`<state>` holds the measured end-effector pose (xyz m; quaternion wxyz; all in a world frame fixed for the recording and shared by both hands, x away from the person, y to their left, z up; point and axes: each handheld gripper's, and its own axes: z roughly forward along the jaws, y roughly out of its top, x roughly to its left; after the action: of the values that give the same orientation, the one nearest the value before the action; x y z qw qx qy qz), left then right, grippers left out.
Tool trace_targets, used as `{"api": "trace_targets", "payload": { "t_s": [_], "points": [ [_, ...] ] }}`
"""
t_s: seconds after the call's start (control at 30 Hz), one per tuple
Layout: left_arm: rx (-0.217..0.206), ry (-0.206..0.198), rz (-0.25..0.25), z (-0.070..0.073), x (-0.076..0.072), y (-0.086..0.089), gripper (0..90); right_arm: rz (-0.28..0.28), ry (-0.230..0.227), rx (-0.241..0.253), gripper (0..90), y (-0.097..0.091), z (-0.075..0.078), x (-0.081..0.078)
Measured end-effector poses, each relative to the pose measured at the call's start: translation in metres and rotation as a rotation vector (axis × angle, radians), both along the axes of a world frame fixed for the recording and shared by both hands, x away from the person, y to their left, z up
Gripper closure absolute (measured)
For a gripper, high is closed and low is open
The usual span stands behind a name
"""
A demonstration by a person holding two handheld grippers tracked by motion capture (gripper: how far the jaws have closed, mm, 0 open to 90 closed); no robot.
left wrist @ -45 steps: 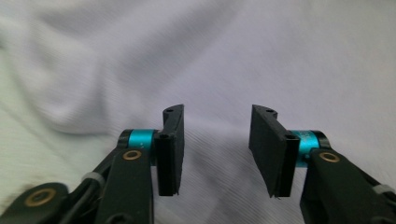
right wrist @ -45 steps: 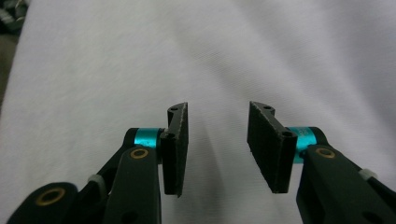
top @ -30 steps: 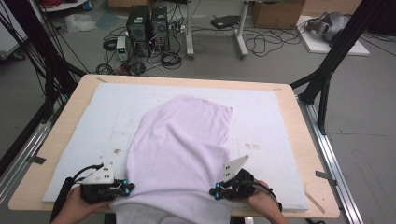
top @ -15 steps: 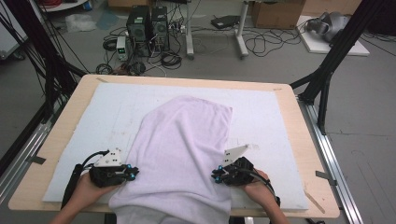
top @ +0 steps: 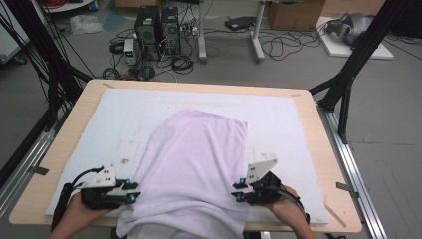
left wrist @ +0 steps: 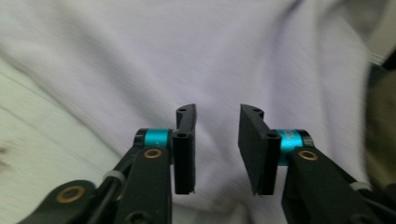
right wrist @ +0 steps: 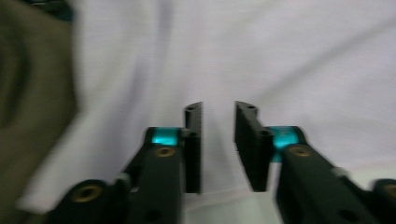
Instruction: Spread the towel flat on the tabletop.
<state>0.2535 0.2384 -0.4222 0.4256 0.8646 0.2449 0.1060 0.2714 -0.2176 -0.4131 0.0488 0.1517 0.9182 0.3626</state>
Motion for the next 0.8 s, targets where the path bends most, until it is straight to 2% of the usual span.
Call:
{"api": "trace_targets", "payload": {
  "t_s": [0.07, 0.1, 0.17, 0.2, 0.23, 0.27, 0.3, 0.33, 0.37, 0.43, 0.5, 0.53, 0.57, 0.6, 0.67, 0.73, 0.8],
  "points": [
    [0.006, -0.001, 0.053, -0.004, 0.016, -0.006, 59.4, -0.054, 0.017, 0.020, 59.2, 0.000, -0.008, 0.015],
    [0.021, 0.018, 0.070, -0.007, 0.023, -0.009, 57.6, -0.071, 0.034, 0.014, 59.2, 0.001, -0.012, 0.021],
    [0.073, 0.047, 0.098, -0.016, 0.035, -0.015, 57.6, -0.066, 0.041, -0.028, 61.3, 0.007, -0.019, 0.027],
    [0.072, 0.056, 0.103, -0.019, 0.038, -0.017, 61.1, -0.052, 0.028, -0.050, 64.7, 0.010, -0.022, 0.028],
    [0.069, 0.044, 0.129, -0.019, 0.039, -0.018, 65.6, -0.029, 0.007, -0.045, 74.5, 0.011, -0.021, 0.029],
    [0.068, 0.048, 0.126, -0.019, 0.040, -0.019, 74.4, -0.007, -0.005, -0.053, 82.5, 0.012, -0.021, 0.031],
    [0.079, 0.050, 0.115, -0.017, 0.042, -0.020, 84.0, 0.002, 0.001, -0.060, 87.0, 0.012, -0.021, 0.033],
    [0.093, 0.045, 0.117, -0.015, 0.044, -0.022, 84.9, 0.011, 0.014, -0.064, 87.7, 0.013, -0.020, 0.037],
    [0.099, 0.030, 0.123, -0.015, 0.045, -0.023, 85.8, -0.007, 0.003, -0.083, 88.0, 0.015, -0.018, 0.041],
    [0.080, -0.001, 0.159, -0.012, 0.052, -0.022, 86.2, -0.050, -0.056, -0.121, 88.0, 0.015, -0.014, 0.046],
    [0.050, -0.026, 0.209, -0.008, 0.063, -0.020, 86.2, -0.121, -0.102, -0.113, 88.0, 0.009, -0.005, 0.054],
    [0.030, -0.041, 0.238, -0.006, 0.071, -0.019, 86.1, -0.155, -0.120, -0.092, 88.0, 0.006, -0.001, 0.059],
    [-0.004, -0.038, 0.264, -0.005, 0.079, -0.017, 86.1, -0.192, -0.129, -0.074, 88.0, 0.002, 0.002, 0.065],
    [-0.015, -0.040, 0.283, -0.003, 0.088, -0.018, 86.1, -0.224, -0.130, -0.057, 88.0, -0.001, 0.003, 0.071],
    [-0.018, -0.045, 0.306, -0.004, 0.098, -0.021, 85.8, -0.258, -0.101, -0.027, 88.0, -0.005, -0.001, 0.086],
    [0.005, -0.037, 0.302, -0.007, 0.105, -0.025, 85.6, -0.257, -0.107, -0.068, 87.8, -0.003, -0.007, 0.093],
    [0.013, -0.025, 0.309, -0.010, 0.107, -0.026, 82.5, -0.253, -0.079, -0.078, 87.2, -0.002, -0.015, 0.099]
  ]
}}
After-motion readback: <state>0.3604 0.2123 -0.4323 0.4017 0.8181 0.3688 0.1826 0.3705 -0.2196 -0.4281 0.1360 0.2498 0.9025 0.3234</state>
